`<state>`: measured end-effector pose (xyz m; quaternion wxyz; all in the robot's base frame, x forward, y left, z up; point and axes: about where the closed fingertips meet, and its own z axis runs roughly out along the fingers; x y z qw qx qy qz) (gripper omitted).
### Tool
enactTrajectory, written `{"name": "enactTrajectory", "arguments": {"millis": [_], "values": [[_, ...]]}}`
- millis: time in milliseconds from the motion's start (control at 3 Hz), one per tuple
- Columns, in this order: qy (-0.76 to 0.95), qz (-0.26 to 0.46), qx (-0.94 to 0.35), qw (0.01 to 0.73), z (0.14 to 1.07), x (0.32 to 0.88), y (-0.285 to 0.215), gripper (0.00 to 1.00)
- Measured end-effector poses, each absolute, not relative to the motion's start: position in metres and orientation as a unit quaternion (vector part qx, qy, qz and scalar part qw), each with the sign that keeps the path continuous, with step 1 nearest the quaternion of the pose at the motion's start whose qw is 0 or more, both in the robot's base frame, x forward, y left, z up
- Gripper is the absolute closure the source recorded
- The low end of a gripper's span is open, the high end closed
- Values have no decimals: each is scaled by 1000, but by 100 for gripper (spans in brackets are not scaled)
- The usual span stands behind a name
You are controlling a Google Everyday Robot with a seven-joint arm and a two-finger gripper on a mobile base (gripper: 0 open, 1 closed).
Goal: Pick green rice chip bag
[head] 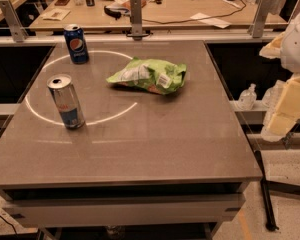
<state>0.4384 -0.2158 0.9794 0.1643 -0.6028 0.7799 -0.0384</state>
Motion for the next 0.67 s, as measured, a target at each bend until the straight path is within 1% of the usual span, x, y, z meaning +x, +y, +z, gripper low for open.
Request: {"name": "enactTrajectory", "arguments": {"millis": [667], "values": [[780, -36, -601, 171, 983, 443, -213, 0]]}}
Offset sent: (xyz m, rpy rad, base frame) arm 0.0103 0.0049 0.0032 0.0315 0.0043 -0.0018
